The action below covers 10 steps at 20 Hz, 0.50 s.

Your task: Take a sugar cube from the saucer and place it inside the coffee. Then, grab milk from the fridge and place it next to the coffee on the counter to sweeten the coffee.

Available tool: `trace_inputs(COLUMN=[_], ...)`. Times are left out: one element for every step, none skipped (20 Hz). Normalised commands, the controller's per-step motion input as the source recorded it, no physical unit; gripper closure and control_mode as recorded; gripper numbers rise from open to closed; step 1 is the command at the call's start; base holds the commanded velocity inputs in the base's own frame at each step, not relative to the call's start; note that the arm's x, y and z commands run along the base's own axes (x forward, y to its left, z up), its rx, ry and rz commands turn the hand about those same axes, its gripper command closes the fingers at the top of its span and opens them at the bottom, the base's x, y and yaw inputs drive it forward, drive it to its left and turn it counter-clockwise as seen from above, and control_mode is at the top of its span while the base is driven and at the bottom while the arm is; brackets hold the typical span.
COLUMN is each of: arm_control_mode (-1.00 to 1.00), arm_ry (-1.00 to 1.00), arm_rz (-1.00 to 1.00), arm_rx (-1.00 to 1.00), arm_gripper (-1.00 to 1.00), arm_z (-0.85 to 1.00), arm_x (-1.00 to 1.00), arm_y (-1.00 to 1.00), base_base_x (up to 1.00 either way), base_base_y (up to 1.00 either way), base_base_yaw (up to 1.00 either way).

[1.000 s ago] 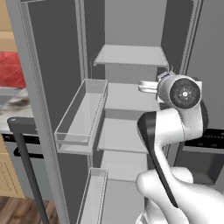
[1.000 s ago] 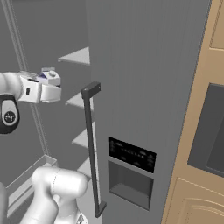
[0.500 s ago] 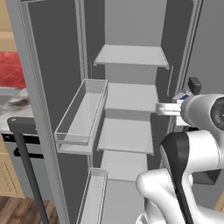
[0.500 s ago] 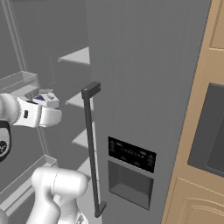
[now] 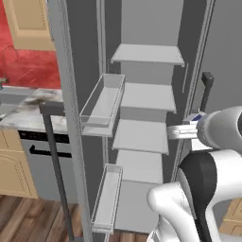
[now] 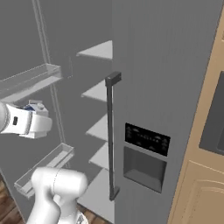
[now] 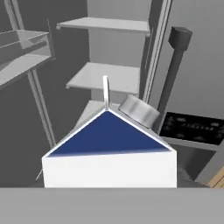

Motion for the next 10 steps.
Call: trace_inputs(arm_control_mode=[1.00,1.00,1.00,1.00,1.00,1.00,1.00,1.00,1.00,1.00], arm_ry=[0.00,0.00,0.00,0.00,0.00,0.00,0.00,0.00,0.00,0.00], arm_rz=[0.00,0.00,0.00,0.00,0.00,0.00,0.00,0.00,0.00,0.00], arm_rx=[0.00,0.00,0.00,0.00,0.00,0.00,0.00,0.00,0.00,0.00], arm_gripper=[1.00,1.00,1.00,1.00,1.00,1.00,1.00,1.00,1.00,1.00], arm_z=[0.00,0.00,0.00,0.00,0.00,0.00,0.00,0.00,0.00,0.00], arm_x=[0.00,0.00,0.00,0.00,0.00,0.00,0.00,0.00,0.00,0.00], arm_y=[0.00,0.00,0.00,0.00,0.00,0.00,0.00,0.00,0.00,0.00], base_base_x=[-1.00,-1.00,-1.00,-1.00,-1.00,-1.00,-1.00,-1.00,-1.00,-1.00], base_base_y=[0.81,0.83,0.80,0.82,0.91,1.00,1.00,1.00,1.00,1.00], base_base_yaw=[0.18,0.19,0.19,0.20,0.20,0.23,0.26,0.30,0.32,0.35])
